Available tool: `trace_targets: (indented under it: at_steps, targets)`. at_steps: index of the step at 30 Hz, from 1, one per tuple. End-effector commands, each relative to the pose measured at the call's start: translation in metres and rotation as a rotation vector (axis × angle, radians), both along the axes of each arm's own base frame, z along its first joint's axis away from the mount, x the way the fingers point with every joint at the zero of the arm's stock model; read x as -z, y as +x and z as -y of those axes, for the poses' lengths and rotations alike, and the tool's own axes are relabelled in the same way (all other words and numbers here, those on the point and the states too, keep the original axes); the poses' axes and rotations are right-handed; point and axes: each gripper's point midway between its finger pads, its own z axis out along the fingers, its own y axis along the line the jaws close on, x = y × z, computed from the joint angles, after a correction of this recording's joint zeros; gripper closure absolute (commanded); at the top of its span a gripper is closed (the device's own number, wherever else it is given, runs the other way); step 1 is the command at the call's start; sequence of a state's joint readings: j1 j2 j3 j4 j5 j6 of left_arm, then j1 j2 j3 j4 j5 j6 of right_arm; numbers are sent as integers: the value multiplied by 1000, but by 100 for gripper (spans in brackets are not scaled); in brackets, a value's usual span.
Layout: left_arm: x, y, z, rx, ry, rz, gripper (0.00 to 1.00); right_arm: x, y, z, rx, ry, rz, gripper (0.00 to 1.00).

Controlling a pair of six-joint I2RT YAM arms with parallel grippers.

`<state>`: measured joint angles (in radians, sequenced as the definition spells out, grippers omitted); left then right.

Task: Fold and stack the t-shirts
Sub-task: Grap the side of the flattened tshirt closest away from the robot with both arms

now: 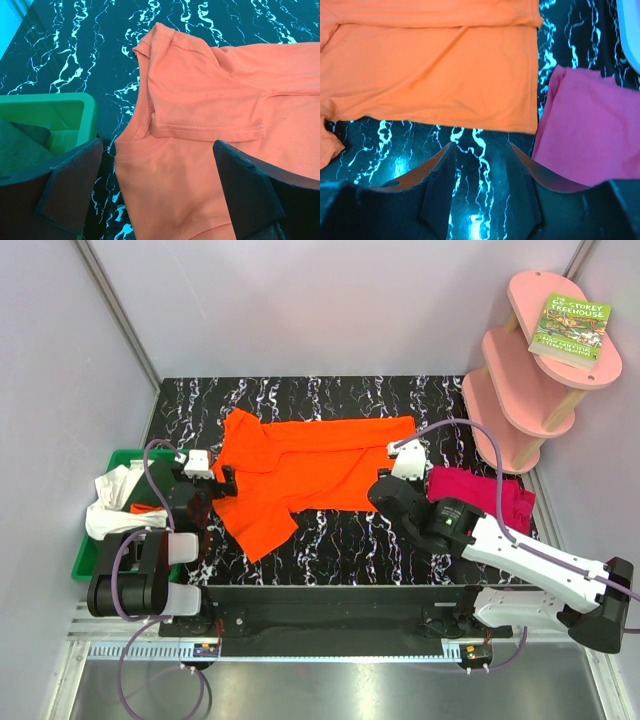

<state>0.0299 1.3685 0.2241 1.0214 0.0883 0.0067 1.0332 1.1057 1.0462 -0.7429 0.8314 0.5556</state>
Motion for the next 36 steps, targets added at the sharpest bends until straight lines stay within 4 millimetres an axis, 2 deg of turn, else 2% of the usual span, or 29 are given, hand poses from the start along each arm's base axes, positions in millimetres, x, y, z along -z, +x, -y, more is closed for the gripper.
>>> trace_targets:
  at_steps: [1,2,3,6,10,14,21,24,27,28,29,30,32,34,35,36]
  targets:
    - [-22,10,-3,-21,5,77,1,-23,19,-7,-12,35,141,48]
    - [-22,10,-3,-22,4,78,1,-16,18,-10,-30,34,136,48]
    - [-22,10,-4,-23,4,78,1,-21,22,-17,-47,58,163,48]
    - [-22,10,-4,-23,5,78,1,-12,25,-22,-58,55,168,48]
    - [-22,10,-4,-23,5,78,1,-22,23,-29,-93,82,165,47]
    - [-22,10,-4,-23,5,77,1,-34,17,-18,-95,89,177,46]
    - [-22,11,-4,-27,6,72,1,-35,7,9,-76,-14,154,45]
    - [-21,11,-7,-60,20,68,1,-31,7,11,-84,-37,149,43]
    - [-31,-8,-20,-269,34,142,1,-29,9,8,-83,-57,142,42]
    - [-45,-13,-26,-316,16,185,1,-30,10,6,-87,-57,140,42]
    - [-53,-23,-35,-451,29,185,1,-30,11,4,-89,-58,139,41]
    - [-45,-18,-30,-477,105,44,1,-29,12,2,-91,-62,136,41]
    - [-57,-14,-20,-503,82,-41,1,-28,14,-1,-93,-66,135,41]
    - [-69,-19,-19,-581,105,-166,1,-26,16,-6,-103,-67,133,41]
    - [-96,-17,-6,-598,72,-142,1,-26,17,-8,-108,-68,134,41]
    - [-90,-31,-3,-592,150,-215,1,-27,17,-9,-108,-60,138,40]
